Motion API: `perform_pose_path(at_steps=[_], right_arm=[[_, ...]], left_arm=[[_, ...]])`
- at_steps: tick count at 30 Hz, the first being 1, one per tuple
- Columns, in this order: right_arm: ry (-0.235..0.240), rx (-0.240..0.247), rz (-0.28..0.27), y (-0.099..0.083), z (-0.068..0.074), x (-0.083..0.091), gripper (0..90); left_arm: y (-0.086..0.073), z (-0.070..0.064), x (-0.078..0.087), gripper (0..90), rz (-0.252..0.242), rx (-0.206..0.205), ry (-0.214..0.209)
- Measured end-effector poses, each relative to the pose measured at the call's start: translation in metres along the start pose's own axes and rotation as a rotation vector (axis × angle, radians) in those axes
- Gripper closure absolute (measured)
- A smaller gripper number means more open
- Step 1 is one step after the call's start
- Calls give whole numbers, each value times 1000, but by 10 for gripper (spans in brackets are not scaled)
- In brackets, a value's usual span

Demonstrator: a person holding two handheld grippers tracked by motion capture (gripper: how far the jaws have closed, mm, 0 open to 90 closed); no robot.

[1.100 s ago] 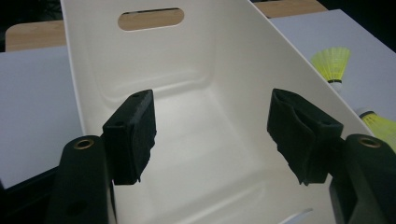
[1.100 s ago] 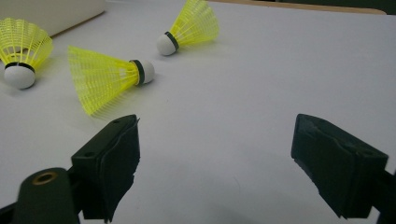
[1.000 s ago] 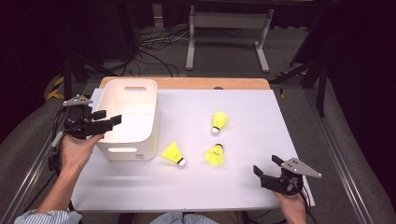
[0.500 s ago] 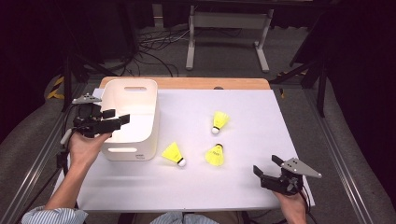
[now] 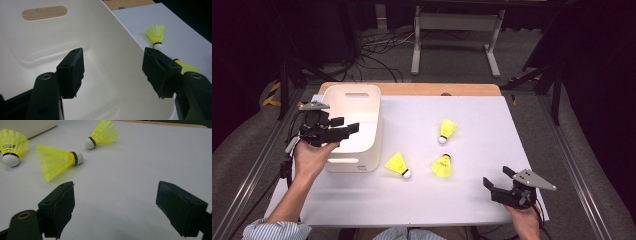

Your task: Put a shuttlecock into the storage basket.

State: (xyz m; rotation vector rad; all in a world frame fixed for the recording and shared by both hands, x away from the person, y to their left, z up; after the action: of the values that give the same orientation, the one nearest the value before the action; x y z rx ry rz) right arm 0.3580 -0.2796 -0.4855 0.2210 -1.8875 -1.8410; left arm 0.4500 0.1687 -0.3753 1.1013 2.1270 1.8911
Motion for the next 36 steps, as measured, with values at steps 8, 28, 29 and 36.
perform_pose_path(at_steps=[8, 28, 29, 36], right_arm=[[1, 2, 1, 0, 0, 0, 156], [3, 0, 3, -1, 0, 0, 156], [3, 0, 3, -1, 0, 0, 156], [5, 0, 4, -1, 0, -1, 156]], left_arm=[[1, -10, -7, 353, 3, -5, -19], [4, -35, -21, 363, 20, -22, -80], [4, -37, -21, 369, 24, -23, -81], [5, -47, -26, 384, 36, -42, -103]])
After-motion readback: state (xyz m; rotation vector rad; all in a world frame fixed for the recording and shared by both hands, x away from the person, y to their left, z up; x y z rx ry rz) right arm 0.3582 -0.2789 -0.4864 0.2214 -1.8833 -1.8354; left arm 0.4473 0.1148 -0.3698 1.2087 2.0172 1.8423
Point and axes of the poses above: each handheld gripper's, and its own axes: x roughly backward along the jaws, y roughly out of its top, z roughly to its left, the point moved 9 cm from there along -x, roughly forward along the jaws, and after that the axes turned 13 degrees about -z, right-handed, at the moved point
